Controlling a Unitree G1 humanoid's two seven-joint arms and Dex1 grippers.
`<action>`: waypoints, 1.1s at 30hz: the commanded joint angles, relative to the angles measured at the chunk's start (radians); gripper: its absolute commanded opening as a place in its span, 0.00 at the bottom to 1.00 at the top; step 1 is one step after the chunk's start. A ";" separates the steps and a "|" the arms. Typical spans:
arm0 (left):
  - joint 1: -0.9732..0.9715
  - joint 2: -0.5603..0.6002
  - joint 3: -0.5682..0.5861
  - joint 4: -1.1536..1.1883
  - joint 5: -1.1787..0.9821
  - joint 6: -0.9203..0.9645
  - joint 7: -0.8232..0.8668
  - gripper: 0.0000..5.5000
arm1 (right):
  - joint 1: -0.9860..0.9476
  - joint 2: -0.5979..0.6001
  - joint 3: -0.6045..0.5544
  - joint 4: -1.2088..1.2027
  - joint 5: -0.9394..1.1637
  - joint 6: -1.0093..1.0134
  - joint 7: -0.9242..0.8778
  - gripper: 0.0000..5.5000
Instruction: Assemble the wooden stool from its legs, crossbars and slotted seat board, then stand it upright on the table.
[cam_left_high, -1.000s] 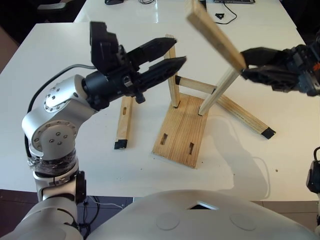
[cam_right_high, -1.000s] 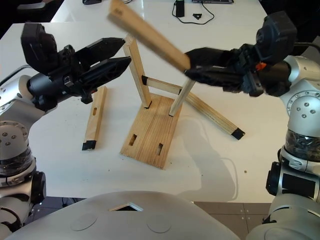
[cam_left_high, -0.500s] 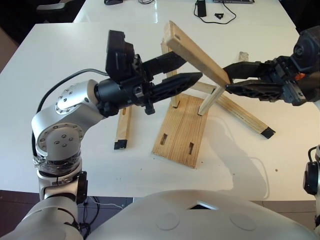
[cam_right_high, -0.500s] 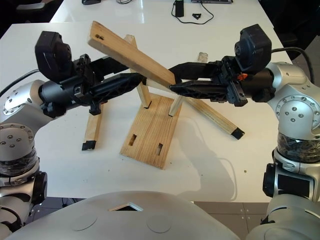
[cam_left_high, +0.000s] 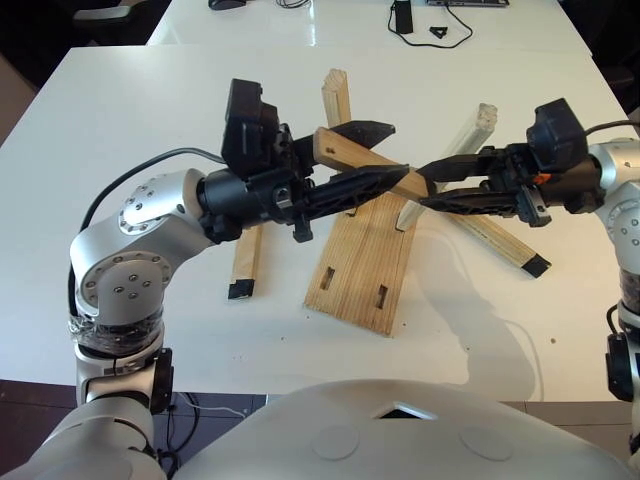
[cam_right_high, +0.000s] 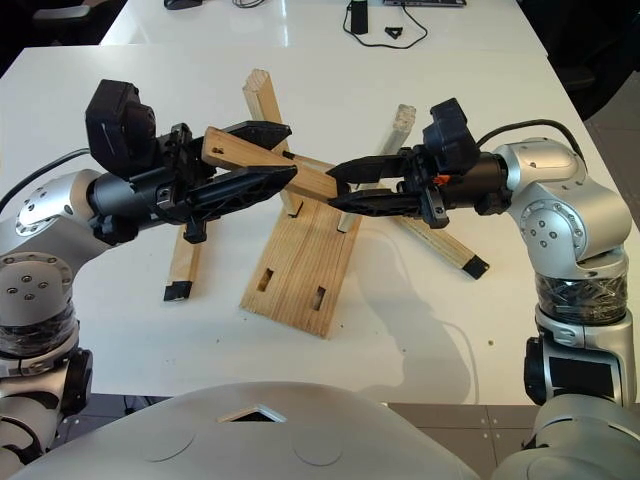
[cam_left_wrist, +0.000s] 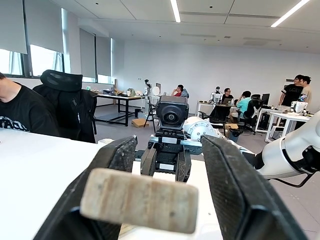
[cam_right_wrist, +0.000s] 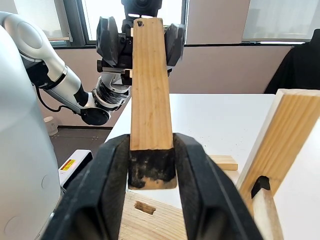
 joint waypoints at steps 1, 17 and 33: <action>-0.009 0.009 0.010 -0.005 -0.015 -0.006 -0.019 0.33 | -0.019 0.010 -0.015 0.017 -0.001 0.000 -0.012 0.24; -0.010 0.004 0.008 0.000 -0.016 -0.030 -0.026 0.24 | -0.013 0.021 0.001 -0.004 -0.027 -0.010 -0.028 0.24; 0.057 0.244 0.257 0.083 -0.030 0.006 -0.160 0.24 | 0.105 0.005 0.058 -0.014 -0.213 -0.137 -0.056 0.24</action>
